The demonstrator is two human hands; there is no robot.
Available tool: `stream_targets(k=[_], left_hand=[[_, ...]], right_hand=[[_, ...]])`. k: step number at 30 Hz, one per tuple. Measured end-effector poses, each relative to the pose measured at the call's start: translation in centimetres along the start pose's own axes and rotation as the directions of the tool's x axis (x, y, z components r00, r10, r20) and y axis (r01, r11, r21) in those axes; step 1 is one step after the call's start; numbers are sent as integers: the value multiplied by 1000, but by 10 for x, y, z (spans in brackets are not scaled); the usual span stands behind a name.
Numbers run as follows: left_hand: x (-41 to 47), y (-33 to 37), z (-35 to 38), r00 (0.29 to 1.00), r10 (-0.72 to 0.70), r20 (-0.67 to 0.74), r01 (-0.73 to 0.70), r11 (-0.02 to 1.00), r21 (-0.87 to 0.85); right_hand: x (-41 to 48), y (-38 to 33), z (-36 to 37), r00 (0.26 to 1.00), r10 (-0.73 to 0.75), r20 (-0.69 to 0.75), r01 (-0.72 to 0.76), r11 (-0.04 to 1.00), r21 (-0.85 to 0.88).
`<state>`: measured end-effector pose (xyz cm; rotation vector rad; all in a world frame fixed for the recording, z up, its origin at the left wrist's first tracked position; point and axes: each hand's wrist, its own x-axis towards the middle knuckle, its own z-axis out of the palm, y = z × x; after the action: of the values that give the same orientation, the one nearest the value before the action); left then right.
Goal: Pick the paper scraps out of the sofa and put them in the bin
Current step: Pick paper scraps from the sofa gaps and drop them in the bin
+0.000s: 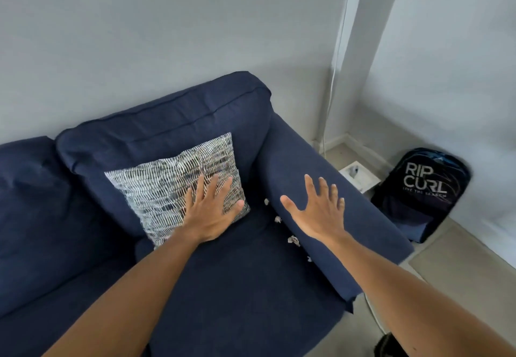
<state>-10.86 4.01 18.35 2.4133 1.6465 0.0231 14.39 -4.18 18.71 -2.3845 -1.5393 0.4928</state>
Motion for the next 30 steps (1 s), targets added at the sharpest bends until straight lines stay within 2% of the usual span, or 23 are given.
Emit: stream_targets(k=[8,15,19,24,30], left_hand=[[10,-3,83,992,21,125,-18,1000,-24],[33,1,167,969,50,240,-48,999,-14],[44,8,204,971,93,221,-89,996,-30],[63,31,256,961,143,239,-137,990,-40],[81,58,304,956,226,186,-201,969,-144]], right_hand=[[3,32,76,993,80,87,-85,995,61],[-4,68,164,965,235,112,-254,944,209],[-13,88,204,941,324,101,-339,892,298],[-21,119,257,875,479,66,-458,777,432],[-10,138,293,834,551,-33,-462,729,505]])
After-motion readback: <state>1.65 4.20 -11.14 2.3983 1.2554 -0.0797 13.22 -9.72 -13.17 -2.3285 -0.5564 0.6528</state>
